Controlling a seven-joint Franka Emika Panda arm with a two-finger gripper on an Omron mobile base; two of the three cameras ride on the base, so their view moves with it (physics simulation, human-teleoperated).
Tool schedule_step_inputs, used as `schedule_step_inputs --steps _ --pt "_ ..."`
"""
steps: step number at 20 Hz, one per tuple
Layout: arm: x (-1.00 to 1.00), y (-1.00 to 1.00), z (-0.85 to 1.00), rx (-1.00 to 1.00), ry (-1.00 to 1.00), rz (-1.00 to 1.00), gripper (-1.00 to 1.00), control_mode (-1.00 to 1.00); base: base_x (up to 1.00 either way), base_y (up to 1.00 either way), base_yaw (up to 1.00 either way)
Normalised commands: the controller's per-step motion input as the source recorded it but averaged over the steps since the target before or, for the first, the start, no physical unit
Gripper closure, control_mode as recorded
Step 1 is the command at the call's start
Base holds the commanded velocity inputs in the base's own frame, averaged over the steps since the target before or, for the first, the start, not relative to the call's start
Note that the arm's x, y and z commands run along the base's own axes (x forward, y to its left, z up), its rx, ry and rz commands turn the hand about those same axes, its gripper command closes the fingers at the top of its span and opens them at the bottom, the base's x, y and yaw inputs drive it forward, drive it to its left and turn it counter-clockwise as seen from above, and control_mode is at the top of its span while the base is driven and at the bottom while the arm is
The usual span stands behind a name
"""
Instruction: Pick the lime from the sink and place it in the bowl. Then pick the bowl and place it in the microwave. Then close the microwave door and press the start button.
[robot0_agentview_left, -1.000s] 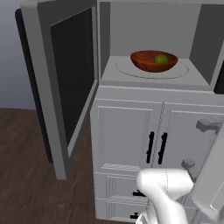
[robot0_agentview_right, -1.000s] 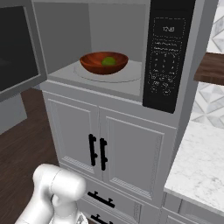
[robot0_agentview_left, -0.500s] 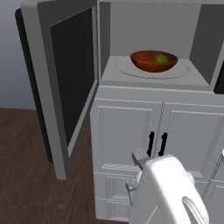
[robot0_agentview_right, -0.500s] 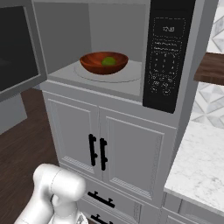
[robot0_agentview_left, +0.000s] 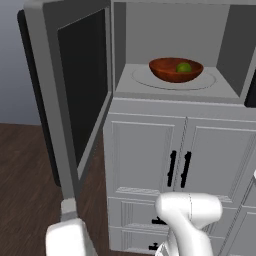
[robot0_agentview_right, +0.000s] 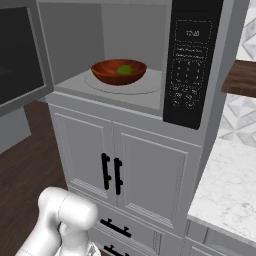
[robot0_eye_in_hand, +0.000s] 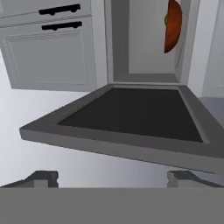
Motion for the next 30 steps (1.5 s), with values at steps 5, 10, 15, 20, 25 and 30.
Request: schedule_step_inputs --steps 5,10,15,20,25,30 --pt "0.10 0.69 -0.30 0.00 -0.01 0.00 -1.00 -1.00 0.00 0.00 0.00" --pt "0.19 0.47 -0.24 0.02 -0.01 0.00 -1.00 -1.00 0.00 0.00 0.00" --pt "0.56 0.35 -0.50 0.05 -0.01 0.00 -1.00 -1.00 0.00 0.00 0.00" --pt "0.73 0.45 -0.77 0.08 -0.09 -0.02 -1.00 -1.00 0.00 0.00 0.00" --pt "0.96 0.12 -0.65 0.15 -0.12 -0.03 -1.00 -1.00 0.00 0.00 0.00" --pt "0.99 0.00 -0.67 0.17 -0.15 -0.04 -1.00 -1.00 0.00 0.00 0.00"
